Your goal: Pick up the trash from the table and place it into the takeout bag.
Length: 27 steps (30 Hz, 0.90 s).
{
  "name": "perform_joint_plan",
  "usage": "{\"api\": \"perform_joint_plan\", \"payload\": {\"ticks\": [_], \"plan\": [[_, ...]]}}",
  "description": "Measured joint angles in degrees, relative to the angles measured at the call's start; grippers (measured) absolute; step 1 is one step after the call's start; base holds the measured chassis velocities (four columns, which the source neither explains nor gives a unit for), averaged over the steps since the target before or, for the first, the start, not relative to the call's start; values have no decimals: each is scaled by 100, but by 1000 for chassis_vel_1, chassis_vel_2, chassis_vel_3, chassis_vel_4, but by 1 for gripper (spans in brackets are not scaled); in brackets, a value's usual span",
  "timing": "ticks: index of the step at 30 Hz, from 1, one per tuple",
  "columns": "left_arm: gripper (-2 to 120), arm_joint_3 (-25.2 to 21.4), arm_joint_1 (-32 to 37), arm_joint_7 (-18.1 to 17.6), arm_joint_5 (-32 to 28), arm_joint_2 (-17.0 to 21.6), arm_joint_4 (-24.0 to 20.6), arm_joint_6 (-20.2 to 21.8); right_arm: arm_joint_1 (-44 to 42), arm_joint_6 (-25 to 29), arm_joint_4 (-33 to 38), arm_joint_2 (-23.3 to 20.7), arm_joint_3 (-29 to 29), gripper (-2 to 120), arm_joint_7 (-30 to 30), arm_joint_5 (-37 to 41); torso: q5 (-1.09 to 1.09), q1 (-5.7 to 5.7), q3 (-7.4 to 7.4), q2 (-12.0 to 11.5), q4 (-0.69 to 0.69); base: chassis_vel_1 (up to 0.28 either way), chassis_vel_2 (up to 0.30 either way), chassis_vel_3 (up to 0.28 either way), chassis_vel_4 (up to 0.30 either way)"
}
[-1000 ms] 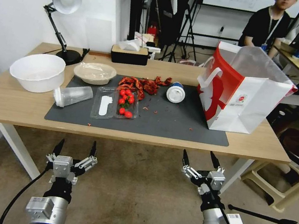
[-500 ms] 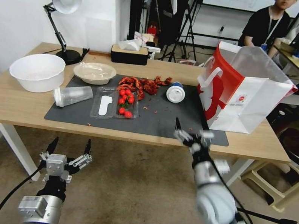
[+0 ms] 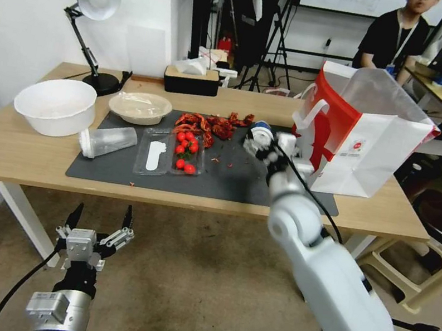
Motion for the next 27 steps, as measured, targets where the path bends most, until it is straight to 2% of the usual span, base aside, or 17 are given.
{"api": "perform_joint_plan", "payload": {"ticks": [3,5,11,13,16,19,27], "plan": [[100,-9,-9,-1,12,-29,4,-6,814,-389,-590,259,-330,100,511,140,1,0,0,0,3,0,0,0,0],[100,-12,-9,-3,14,-28,4,-9,866,-425,-628,279,-348,100,554,155,0,1,0,0,2,0,0,0,0],[100,-209,-48,-10,-113,100,5,-15,1657,-1317,-1477,757,-497,100,1315,511,2,1,0,0,1,0,0,0,0],[100,-208,-53,-9,-118,97,13,-15,1736,-1403,-1564,793,-484,100,1346,543,1,1,0,0,0,0,0,0,0],[100,-155,-80,1,-115,84,80,-14,2163,-1886,-1984,934,-404,100,1442,769,1,0,-1,0,0,0,0,0,0],[100,-144,-115,3,-117,97,88,3,2317,-2107,-2125,928,-401,100,1452,976,1,1,-1,1,0,0,0,0,0],[100,-146,-125,1,-130,114,107,13,2390,-2229,-2252,920,-394,100,1403,1070,3,0,-1,0,-1,0,0,0,0]]}}
